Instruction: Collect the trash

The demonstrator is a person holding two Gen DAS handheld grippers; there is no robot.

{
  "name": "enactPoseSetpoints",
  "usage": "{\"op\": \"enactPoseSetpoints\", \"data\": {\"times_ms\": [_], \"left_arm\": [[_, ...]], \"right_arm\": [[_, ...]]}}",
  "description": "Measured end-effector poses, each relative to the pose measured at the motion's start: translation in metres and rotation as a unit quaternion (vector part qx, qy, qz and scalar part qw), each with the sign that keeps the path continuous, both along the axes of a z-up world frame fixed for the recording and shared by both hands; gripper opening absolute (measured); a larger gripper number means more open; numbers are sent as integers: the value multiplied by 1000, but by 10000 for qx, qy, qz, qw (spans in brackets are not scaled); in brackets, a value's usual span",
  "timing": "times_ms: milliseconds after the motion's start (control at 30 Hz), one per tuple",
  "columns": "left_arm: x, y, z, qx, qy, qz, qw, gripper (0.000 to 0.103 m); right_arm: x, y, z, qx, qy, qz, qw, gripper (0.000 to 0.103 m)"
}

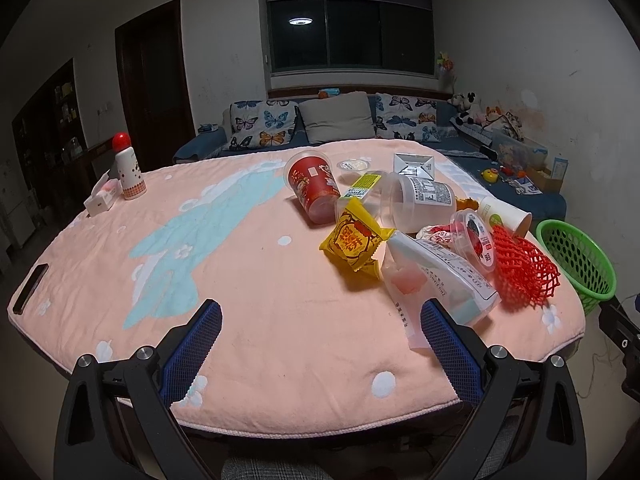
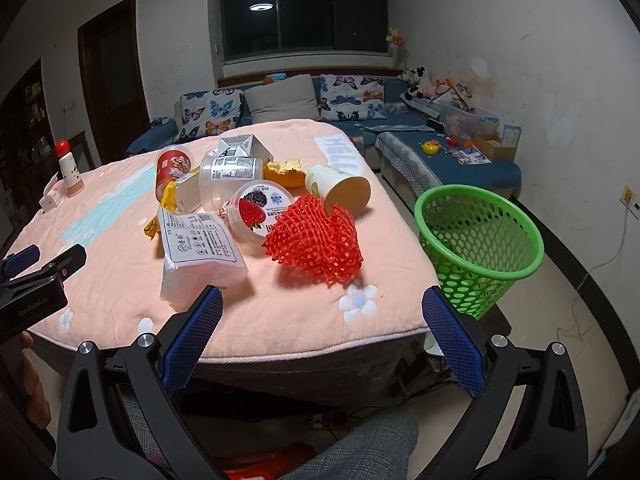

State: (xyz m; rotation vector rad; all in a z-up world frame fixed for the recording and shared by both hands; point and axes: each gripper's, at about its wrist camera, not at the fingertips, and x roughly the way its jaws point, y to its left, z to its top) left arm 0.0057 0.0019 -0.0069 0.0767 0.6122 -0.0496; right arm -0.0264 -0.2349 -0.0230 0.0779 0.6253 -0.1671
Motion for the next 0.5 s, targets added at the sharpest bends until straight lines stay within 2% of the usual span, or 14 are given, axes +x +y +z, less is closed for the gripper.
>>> {"op": "enactPoseSetpoints", "data": {"times_ms": [500], "left_arm": [[6,-1,-2,-21,77,-15,10000,96]], "right_arm": [[1,0,0,-3,12,5,10000,99]]}}
